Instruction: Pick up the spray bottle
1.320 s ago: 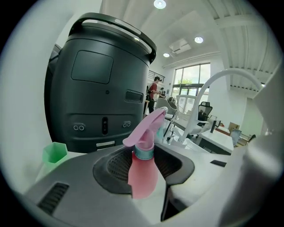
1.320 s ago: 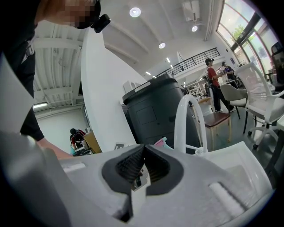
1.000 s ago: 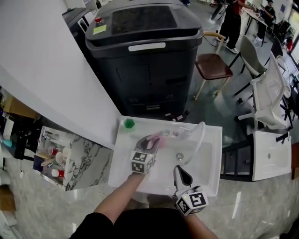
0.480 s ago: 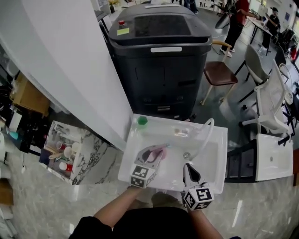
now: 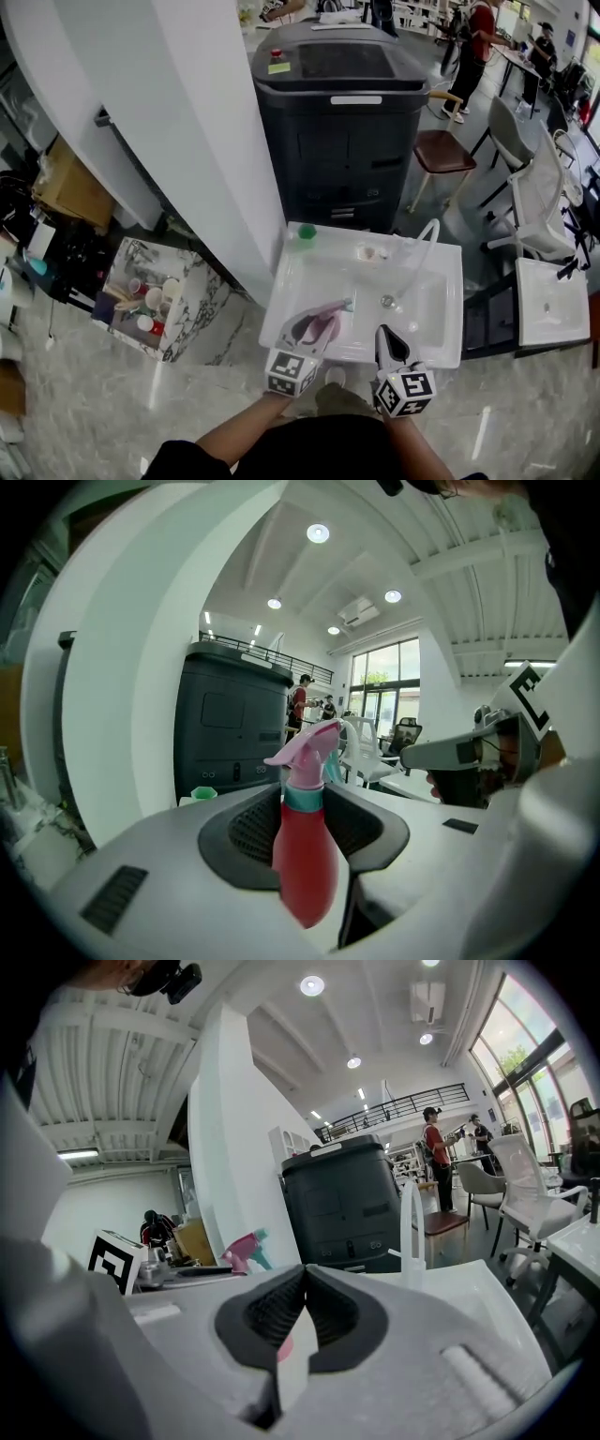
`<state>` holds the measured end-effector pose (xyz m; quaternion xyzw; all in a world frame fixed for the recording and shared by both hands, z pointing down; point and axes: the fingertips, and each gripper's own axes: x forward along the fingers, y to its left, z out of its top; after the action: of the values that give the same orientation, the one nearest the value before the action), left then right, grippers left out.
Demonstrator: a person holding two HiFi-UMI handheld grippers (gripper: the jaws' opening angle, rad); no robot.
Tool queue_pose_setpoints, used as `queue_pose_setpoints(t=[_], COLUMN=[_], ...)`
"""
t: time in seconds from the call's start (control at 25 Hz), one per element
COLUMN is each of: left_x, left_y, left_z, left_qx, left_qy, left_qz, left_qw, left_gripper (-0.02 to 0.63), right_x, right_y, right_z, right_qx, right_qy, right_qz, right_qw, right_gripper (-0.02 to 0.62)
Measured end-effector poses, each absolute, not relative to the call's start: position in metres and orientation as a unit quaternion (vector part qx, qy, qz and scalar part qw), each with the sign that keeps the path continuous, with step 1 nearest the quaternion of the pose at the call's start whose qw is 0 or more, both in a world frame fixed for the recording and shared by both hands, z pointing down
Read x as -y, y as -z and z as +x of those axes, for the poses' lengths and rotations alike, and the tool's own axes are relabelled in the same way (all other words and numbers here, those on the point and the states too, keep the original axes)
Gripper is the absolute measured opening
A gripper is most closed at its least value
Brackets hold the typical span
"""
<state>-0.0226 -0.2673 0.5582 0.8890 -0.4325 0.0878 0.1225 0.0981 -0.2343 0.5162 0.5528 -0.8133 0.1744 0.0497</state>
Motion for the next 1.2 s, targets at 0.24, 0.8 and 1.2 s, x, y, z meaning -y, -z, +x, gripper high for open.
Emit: queue_pose_setpoints(t=[0.24,0.8,1.2], left_x=[0.202,0.063,0.036], left_y=[-0.542,-0.535,-0.502], left_z=[-0.047,-0.063,-0.078], left_qx=[0.440,0.418,0.463], left_qy=[-0.075,-0.071,-0.071], left_qz=[0.887,0.897,0.879], left_qw=[0.116,0.122,0.091], left_gripper=[0.153,0.153,0.153], right_x=[0.170,0.031,0.006], right_y=[-0.506,-0.498,-0.483], right_z=[0.079,0.069,0.114], right_qx=[0.805,0.773,0.770], right_qy=[-0.155,-0.132,-0.119], right_qz=[0.571,0.616,0.624], right_qw=[0.047,0.080,0.060], right_gripper=[0.000,0.000,-0.002])
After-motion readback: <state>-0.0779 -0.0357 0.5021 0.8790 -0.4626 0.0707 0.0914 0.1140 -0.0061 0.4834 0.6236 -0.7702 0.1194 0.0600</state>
